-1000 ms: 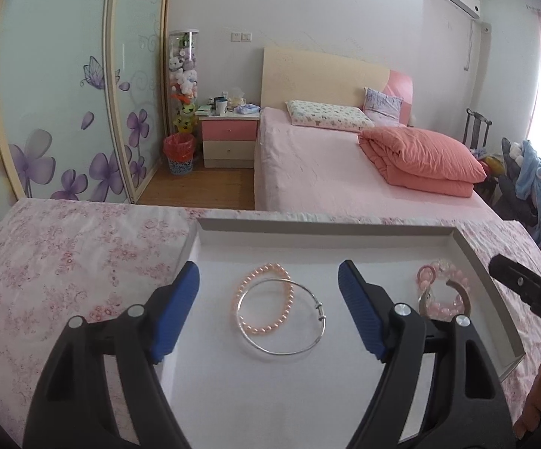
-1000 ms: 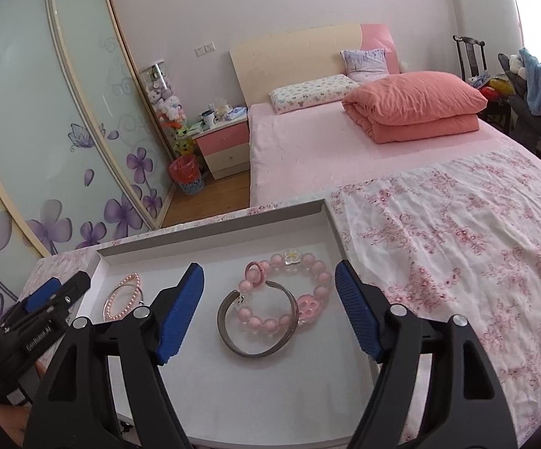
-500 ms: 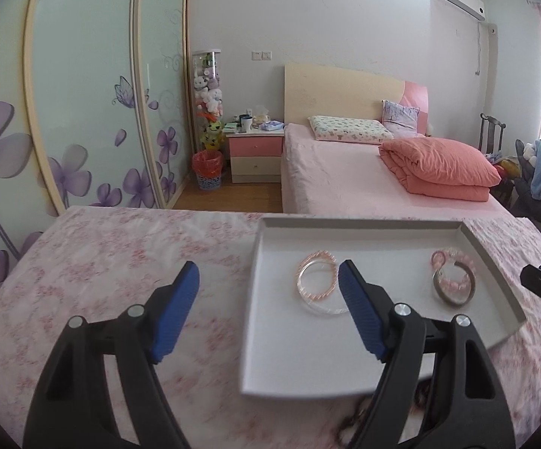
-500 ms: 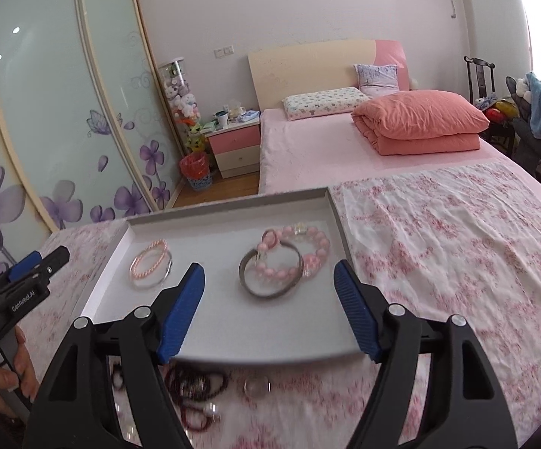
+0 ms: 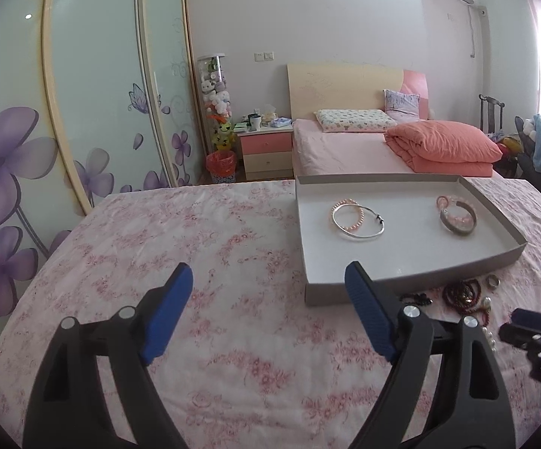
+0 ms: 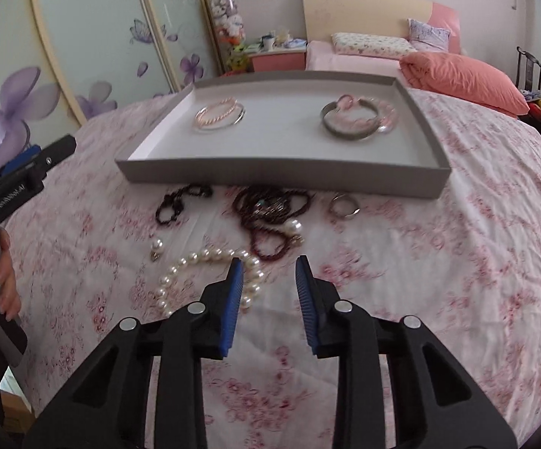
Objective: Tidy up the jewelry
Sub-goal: 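Move the right tool to the white pearl bracelet and close on it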
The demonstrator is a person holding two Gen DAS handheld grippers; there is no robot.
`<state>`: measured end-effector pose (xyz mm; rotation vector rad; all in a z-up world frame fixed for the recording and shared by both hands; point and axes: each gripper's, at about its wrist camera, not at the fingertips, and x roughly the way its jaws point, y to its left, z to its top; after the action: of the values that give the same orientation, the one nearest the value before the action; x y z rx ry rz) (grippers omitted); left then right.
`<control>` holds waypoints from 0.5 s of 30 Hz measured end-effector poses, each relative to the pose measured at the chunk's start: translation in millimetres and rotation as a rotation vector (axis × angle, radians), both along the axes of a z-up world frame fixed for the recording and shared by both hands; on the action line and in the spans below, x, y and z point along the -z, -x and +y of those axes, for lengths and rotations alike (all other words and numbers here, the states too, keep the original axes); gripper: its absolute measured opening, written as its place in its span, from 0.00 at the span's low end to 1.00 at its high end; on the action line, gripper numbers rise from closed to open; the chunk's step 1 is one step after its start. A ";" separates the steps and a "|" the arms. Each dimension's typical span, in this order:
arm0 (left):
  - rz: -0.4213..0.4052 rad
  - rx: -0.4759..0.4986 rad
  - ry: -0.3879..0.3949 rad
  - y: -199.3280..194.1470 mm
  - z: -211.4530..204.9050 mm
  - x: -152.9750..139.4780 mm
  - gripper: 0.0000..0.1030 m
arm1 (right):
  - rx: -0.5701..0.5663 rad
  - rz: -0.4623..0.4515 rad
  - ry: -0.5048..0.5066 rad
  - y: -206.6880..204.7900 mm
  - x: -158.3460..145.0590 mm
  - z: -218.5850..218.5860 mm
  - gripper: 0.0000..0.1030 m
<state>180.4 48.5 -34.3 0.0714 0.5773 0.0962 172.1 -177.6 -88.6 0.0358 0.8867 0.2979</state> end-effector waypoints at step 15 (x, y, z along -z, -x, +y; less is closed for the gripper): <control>0.039 0.096 0.020 13.4 -26.0 8.5 0.79 | 0.013 -0.002 0.161 14.3 11.6 0.0 0.11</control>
<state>166.9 22.5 -42.8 0.0812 0.6128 -0.0047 157.8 -177.6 -100.2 -0.1080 0.9054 0.2137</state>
